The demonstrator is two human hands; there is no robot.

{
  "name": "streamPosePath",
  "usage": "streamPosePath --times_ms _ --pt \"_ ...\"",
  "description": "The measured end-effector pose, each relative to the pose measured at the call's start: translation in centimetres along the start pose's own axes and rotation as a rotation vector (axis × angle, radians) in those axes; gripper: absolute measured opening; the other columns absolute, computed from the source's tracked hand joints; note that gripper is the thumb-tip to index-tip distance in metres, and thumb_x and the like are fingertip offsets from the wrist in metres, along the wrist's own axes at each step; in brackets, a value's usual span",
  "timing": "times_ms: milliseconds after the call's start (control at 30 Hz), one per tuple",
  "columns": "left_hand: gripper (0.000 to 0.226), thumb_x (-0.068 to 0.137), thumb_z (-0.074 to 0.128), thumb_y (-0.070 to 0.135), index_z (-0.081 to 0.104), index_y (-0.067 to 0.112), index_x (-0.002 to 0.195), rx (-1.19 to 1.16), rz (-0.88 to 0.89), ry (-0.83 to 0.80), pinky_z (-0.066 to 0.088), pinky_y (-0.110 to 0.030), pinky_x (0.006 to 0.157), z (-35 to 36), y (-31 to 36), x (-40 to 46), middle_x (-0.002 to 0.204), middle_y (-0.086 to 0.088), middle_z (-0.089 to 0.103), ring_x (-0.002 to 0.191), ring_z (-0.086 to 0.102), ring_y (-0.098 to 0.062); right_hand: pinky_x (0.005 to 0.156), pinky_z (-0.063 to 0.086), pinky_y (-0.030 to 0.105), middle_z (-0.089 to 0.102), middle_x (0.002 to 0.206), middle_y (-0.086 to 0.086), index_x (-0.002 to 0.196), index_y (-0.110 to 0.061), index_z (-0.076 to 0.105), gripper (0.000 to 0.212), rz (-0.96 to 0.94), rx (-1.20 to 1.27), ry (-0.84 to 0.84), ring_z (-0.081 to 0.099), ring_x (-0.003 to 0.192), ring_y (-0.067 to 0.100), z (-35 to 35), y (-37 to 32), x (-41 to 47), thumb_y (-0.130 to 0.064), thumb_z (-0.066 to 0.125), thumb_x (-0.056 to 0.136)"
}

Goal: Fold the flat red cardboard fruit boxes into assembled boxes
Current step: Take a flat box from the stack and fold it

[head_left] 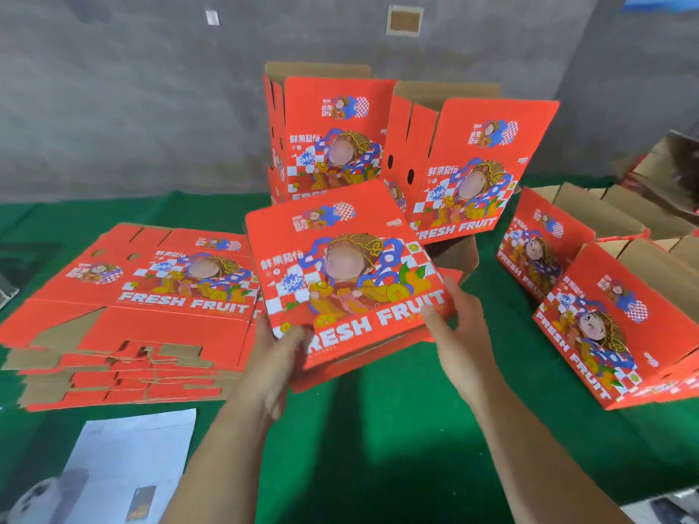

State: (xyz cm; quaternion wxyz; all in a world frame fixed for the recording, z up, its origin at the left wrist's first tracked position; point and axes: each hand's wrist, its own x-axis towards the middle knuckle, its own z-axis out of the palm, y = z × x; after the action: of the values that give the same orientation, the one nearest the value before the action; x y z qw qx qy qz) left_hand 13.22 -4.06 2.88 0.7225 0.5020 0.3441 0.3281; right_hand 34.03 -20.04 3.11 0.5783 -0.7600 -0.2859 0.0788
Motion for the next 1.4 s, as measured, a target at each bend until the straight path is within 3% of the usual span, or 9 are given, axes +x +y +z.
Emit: streamPosePath --times_ms 200,333,400,533,700,1033,1133,1267,1400 --pt "0.083 0.095 0.064 -0.012 0.025 0.022 0.159 0.138 0.147 -0.061 0.051 -0.035 0.109 1.2 -5.4 -0.3 0.149 -0.001 0.058 0.134 0.059 -0.017 0.1 0.052 0.029 0.064 0.138 0.003 0.157 -0.026 0.045 0.058 0.065 -0.192 -0.136 0.062 0.124 0.02 0.3 4.3 0.8 -0.008 0.057 0.103" --pt "0.071 0.086 0.063 -0.025 0.028 0.011 0.136 0.23 0.084 -0.047 0.047 -0.067 0.102 3.8 -8.0 0.5 0.143 -0.033 0.04 0.12 0.054 -0.03 0.11 0.042 0.018 0.047 0.155 -0.004 0.151 -0.042 0.035 0.074 0.12 -0.013 -0.354 0.05 0.134 -0.003 3.7 3.3 1.3 -0.031 0.077 0.092" --pt "0.07 0.084 0.068 -0.018 0.033 0.014 0.135 0.242 0.06 -0.066 0.05 -0.071 0.095 4.7 -8.6 1.4 0.141 -0.031 0.038 0.114 0.056 -0.034 0.122 0.034 0.036 0.016 0.17 0.006 0.159 -0.046 0.012 0.108 0.238 -0.079 -0.416 0.028 0.153 0.011 5.2 3.7 1.8 -0.054 0.084 0.079" --pt "0.103 0.086 0.07 0.013 0.008 0.037 0.164 0.343 0.055 -0.188 0.053 -0.023 0.098 6.6 -8.8 4.2 0.139 -0.004 0.041 0.131 0.05 -0.012 0.129 0.007 0.053 -0.029 0.169 0.002 0.161 -0.043 -0.016 0.143 0.349 -0.184 -0.311 -0.024 0.157 0.018 5.4 5.8 3.5 -0.059 0.091 0.067" --pt "0.095 0.081 0.058 0.031 0.003 0.069 0.15 0.505 0.055 -0.301 0.045 -0.029 0.108 10.2 -8.8 8.2 0.113 0.009 0.03 0.125 0.035 -0.01 0.13 0.009 0.046 -0.02 0.17 -0.016 0.158 -0.051 -0.015 0.143 0.187 -0.196 -0.355 -0.013 0.158 0.011 4.9 8.0 7.9 -0.052 0.092 0.063" --pt "0.074 0.093 0.064 -0.003 0.037 0.04 0.148 0.459 0.073 -0.091 0.033 -0.019 0.119 12.1 -10.4 12.0 0.143 0.012 0.03 0.138 0.032 0.011 0.129 0.01 0.041 -0.01 0.171 -0.015 0.163 -0.04 -0.001 0.119 0.132 -0.228 -0.263 -0.01 0.157 0.006 6.0 10.0 11.4 -0.043 0.08 0.076" --pt "0.085 0.102 0.054 0.003 0.007 0.04 0.163 0.466 0.084 -0.221 0.017 -0.031 0.13 12.7 -10.4 12.0 0.173 0.015 0.001 0.16 0.002 -0.007 0.129 0.012 0.042 -0.007 0.174 -0.011 0.164 -0.039 0.002 0.111 0.079 -0.223 -0.296 -0.008 0.159 0.011 6.4 8.9 11.7 -0.039 0.077 0.081" --pt "0.091 0.099 0.051 0.001 -0.003 0.041 0.159 0.725 0.287 -0.306 0.0 -0.044 0.131 13.3 -10.4 11.9 0.164 0.018 -0.028 0.156 -0.024 -0.008 0.128 0.009 0.031 -0.007 0.172 -0.015 0.166 -0.032 0.002 0.105 -0.017 -0.172 -0.285 -0.009 0.158 0.004 6.3 8.6 12.7 -0.039 0.073 0.089" --pt "0.08 0.095 0.049 0.0 0.021 0.033 0.163 0.832 0.272 -0.479 -0.001 -0.023 0.127 13.6 -9.4 14.7 0.173 0.001 -0.005 0.161 -0.007 -0.017 0.127 0.016 0.026 0.008 0.172 -0.007 0.165 -0.021 0.008 0.099 -0.025 -0.066 -0.231 0.009 0.158 0.003 5.9 10.8 14.7 -0.011 0.07 0.089"
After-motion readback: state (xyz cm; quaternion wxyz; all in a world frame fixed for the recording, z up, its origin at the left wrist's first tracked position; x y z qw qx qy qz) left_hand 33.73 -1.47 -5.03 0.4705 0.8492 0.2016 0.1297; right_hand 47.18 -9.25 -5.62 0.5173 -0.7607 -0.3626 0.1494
